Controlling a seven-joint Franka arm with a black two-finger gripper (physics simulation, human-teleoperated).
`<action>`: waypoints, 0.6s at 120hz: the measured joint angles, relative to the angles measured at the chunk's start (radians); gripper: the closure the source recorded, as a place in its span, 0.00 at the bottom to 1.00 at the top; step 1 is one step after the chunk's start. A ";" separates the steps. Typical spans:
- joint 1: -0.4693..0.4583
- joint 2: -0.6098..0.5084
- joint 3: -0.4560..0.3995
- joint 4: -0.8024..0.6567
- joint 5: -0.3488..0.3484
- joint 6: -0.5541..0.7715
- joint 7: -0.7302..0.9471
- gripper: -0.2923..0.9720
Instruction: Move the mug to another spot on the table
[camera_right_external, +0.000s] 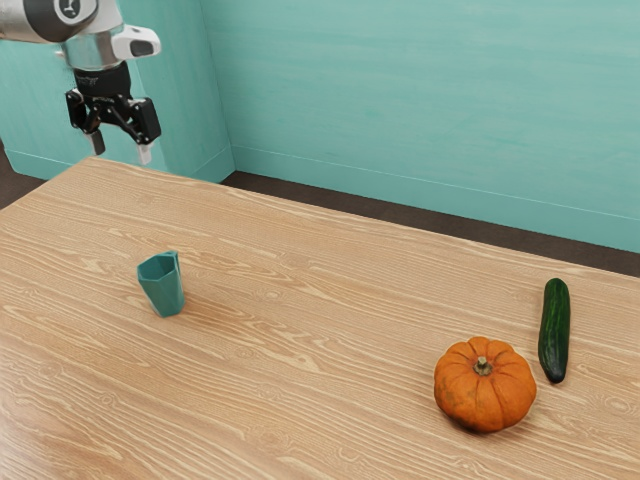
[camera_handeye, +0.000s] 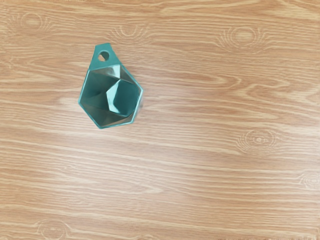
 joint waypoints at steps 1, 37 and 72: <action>-0.003 0.000 0.000 0.000 0.000 0.000 0.001 0.23; -0.083 0.003 0.017 0.002 -0.002 -0.002 0.017 0.23; 0.040 0.111 0.067 0.000 -0.020 -0.001 -0.013 0.23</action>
